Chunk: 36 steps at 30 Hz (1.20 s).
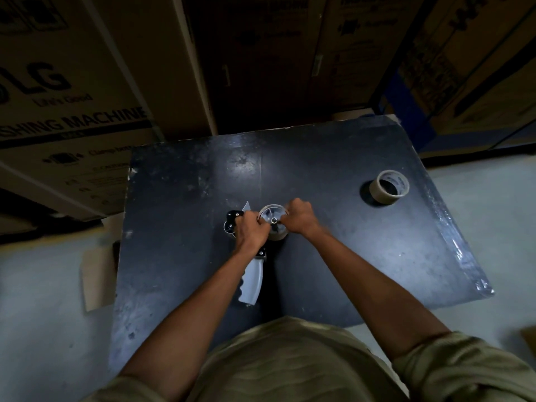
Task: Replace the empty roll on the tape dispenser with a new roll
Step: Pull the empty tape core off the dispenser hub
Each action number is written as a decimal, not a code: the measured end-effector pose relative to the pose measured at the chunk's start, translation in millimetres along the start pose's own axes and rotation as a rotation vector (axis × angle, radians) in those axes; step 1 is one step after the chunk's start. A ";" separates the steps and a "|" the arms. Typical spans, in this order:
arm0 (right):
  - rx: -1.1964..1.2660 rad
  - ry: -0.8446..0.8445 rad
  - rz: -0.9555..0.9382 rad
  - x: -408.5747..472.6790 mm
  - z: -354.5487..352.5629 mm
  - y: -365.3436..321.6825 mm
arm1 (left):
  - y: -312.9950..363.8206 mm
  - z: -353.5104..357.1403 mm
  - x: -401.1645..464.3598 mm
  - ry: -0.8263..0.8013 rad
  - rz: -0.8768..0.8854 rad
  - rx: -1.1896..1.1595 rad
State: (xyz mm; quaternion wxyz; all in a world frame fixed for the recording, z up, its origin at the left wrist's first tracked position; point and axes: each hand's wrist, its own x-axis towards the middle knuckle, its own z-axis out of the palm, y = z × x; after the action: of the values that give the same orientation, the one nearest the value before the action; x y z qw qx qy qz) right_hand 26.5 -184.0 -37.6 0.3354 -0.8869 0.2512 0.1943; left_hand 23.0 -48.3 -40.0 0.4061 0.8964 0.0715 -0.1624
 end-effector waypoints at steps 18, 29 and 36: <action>0.235 0.178 0.018 -38.2 7.0 -1.1 | 1.2 3.3 0.4 0.107 0.056 -0.047; 0.077 0.116 -0.013 -19.7 9.2 -1.1 | -6.8 -6.4 5.9 -0.067 -0.006 0.042; 0.025 0.080 -0.083 -11.6 4.4 -1.5 | -8.2 -3.2 1.0 0.007 -0.054 -0.001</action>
State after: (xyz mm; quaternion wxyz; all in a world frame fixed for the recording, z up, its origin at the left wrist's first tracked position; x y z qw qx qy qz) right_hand 17.3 -176.4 -33.9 0.3439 -0.8994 0.2300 0.1412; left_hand 22.5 -40.5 -44.2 0.4016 0.8946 0.0971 -0.1703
